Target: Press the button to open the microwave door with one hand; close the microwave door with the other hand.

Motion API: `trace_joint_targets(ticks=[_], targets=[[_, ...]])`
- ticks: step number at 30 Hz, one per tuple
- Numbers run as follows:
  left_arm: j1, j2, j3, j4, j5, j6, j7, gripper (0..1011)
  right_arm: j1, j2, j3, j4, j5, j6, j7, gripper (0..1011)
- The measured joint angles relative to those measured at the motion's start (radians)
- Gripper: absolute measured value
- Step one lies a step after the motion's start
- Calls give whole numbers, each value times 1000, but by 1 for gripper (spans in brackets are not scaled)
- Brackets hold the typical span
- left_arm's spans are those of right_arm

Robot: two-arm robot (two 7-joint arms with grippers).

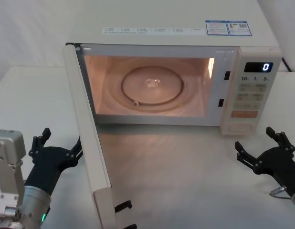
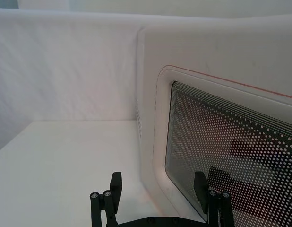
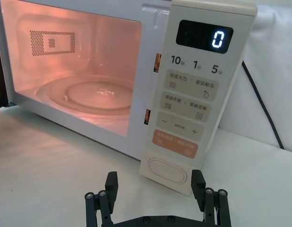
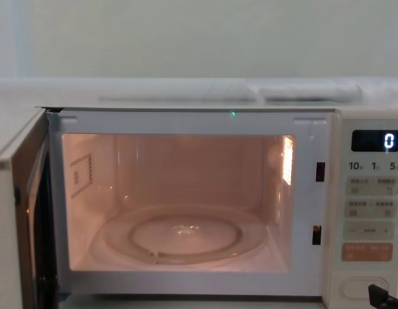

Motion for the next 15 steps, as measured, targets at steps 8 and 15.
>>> trace_joint_targets(ticks=[8,15], targets=[[0,0,0,0,0,0,0,1001,0,0,0,0,0,0,0,1001],[0,0,0,0,0,0,0,1001,0,0,0,0,0,0,0,1001]])
